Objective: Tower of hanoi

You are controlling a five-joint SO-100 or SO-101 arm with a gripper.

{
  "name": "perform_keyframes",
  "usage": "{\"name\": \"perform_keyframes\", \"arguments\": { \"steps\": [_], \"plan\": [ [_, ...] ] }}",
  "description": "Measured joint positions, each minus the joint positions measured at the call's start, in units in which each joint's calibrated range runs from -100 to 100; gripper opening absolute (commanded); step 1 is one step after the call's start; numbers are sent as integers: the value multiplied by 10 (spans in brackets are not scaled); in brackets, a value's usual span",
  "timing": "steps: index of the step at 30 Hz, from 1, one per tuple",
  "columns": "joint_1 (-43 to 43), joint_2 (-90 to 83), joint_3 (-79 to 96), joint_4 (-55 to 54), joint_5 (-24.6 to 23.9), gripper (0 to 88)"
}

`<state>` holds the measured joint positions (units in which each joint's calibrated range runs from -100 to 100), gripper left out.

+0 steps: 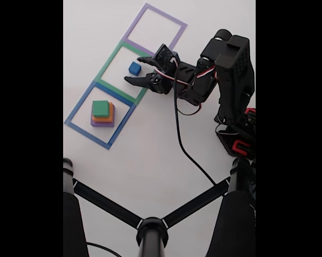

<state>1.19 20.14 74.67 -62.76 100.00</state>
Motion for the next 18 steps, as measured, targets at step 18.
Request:
{"name": "perform_keyframes", "arguments": {
  "steps": [18],
  "plan": [
    [-12, 0, -5, 7, -4, 26]
  ]
}}
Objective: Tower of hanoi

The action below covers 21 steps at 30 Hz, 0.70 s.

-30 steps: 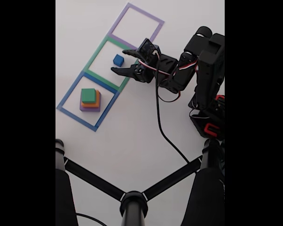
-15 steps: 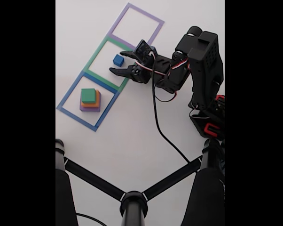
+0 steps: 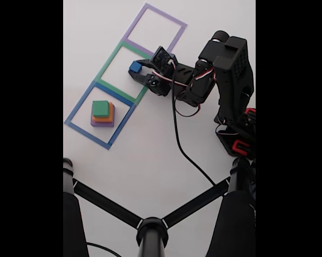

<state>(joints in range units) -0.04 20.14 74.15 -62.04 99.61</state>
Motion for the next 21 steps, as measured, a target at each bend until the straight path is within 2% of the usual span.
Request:
{"name": "perform_keyframes", "arguments": {
  "steps": [6, 11, 17, 21],
  "plan": [
    [0, -11, -1, 24, 0, 28],
    [-11, -87, 5, 100, 4, 28],
    [-28, -259, 8, 287, 4, 29],
    [-37, -390, -17, 459, 4, 26]
  ]
}}
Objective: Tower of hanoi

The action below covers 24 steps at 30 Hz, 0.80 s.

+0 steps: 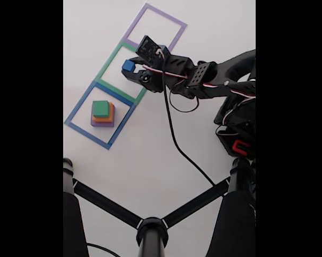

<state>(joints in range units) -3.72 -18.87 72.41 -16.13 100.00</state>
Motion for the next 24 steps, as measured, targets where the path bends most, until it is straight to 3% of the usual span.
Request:
{"name": "perform_keyframes", "arguments": {
  "steps": [5, 12, 17, 24],
  "plan": [
    [0, -122, -120, 291, 0, 19],
    [-11, -148, -390, 683, 0, 18],
    [-44, -148, -554, 868, 0, 16],
    [-89, -149, -706, 1029, 0, 13]
  ]
}}
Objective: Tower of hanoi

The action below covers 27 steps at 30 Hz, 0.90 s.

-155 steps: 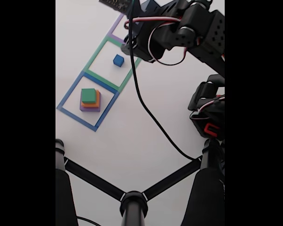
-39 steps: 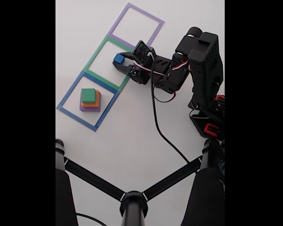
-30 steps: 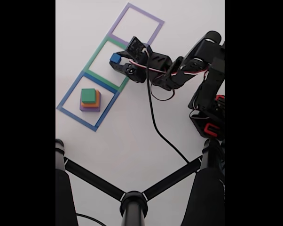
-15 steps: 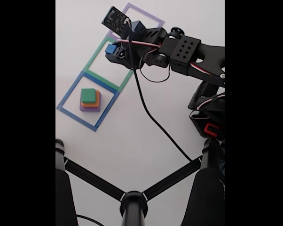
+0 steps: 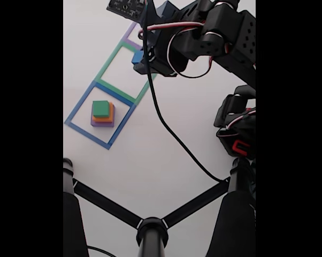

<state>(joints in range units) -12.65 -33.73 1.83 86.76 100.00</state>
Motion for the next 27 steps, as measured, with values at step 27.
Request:
{"name": "perform_keyframes", "arguments": {
  "steps": [27],
  "plan": [
    [-69, -50, 353, -364, 0, 11]
  ]
}}
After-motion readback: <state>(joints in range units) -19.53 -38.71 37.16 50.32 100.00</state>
